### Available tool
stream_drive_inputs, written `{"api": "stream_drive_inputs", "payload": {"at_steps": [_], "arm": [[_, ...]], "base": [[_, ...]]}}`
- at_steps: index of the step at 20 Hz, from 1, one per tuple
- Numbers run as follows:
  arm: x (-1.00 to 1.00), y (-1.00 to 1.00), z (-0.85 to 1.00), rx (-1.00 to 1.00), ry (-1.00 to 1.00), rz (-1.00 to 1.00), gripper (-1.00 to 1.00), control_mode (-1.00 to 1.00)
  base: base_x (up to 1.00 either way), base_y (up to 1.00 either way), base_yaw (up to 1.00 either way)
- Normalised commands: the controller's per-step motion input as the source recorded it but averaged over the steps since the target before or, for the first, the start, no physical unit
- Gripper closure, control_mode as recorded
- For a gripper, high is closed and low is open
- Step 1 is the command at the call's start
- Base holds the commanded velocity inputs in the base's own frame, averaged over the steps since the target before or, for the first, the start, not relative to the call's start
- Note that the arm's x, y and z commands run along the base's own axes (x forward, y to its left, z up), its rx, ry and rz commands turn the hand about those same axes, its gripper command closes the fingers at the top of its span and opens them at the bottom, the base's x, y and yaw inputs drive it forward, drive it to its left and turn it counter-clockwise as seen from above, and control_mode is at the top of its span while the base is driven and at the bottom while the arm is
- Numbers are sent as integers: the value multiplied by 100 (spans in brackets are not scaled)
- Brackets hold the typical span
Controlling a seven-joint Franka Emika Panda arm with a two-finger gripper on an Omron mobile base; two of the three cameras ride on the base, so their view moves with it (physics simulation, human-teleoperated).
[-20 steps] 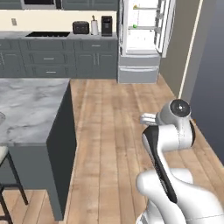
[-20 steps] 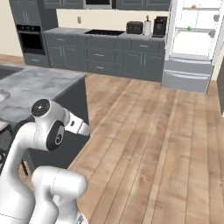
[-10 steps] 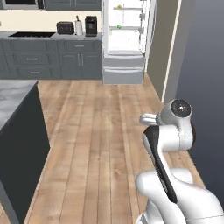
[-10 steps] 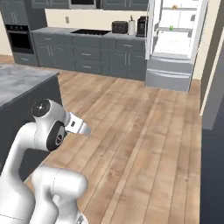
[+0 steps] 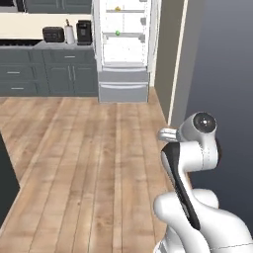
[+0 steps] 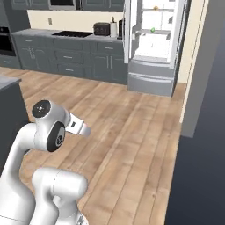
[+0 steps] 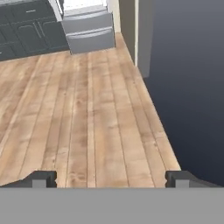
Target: Take the cheese, steak, and corn from the fridge and place them on the plate on the dining counter to create an appetizer plate.
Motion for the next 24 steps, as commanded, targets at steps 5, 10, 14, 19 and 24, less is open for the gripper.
{"api": "stream_drive_inputs", "payload": {"at_steps": [5, 10, 14, 19, 24], "arm": [[0, 0, 0, 0, 0, 0, -100, 100], [0, 0, 0, 0, 0, 0, -100, 100], [0, 0, 0, 0, 0, 0, -100, 100], [0, 0, 0, 0, 0, 0, -100, 100], [0, 0, 0, 0, 0, 0, -100, 100]], "base": [[100, -86, 0], [100, -33, 0], [100, 4, 0], [100, 6, 0], [100, 22, 0]]}}
